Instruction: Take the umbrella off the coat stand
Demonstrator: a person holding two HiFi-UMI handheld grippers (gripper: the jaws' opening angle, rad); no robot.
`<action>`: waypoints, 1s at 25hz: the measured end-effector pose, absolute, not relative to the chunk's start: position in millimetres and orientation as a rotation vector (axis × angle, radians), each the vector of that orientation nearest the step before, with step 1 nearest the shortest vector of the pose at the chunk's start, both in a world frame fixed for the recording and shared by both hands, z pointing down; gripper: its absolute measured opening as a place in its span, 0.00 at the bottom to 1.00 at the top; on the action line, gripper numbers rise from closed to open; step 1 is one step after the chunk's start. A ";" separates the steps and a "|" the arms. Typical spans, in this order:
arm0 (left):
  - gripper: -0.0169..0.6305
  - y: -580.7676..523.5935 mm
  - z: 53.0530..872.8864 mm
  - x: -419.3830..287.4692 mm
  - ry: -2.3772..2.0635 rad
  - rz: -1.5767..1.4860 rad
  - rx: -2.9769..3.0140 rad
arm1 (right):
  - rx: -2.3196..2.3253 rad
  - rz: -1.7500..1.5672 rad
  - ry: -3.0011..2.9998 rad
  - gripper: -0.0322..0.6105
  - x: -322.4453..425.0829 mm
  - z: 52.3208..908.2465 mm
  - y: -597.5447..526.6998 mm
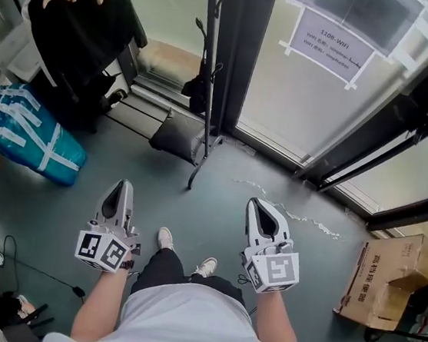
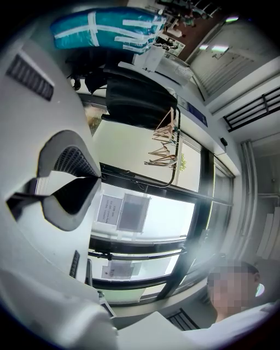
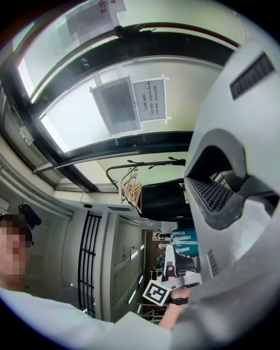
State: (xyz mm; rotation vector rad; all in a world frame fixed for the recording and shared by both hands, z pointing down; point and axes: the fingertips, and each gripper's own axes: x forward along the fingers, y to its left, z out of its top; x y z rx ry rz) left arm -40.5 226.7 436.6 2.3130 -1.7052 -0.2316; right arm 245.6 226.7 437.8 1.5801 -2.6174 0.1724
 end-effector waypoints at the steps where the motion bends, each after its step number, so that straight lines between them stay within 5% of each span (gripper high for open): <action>1: 0.06 223.1 439.0 -43.7 -1.702 -0.228 2.309 | 1.578 0.168 -2.616 0.08 242.6 437.2 223.3; 25: 0.06 -26.9 454.9 -194.3 -1.471 -0.278 2.353 | 1.665 0.174 -2.487 0.08 71.6 419.9 16.8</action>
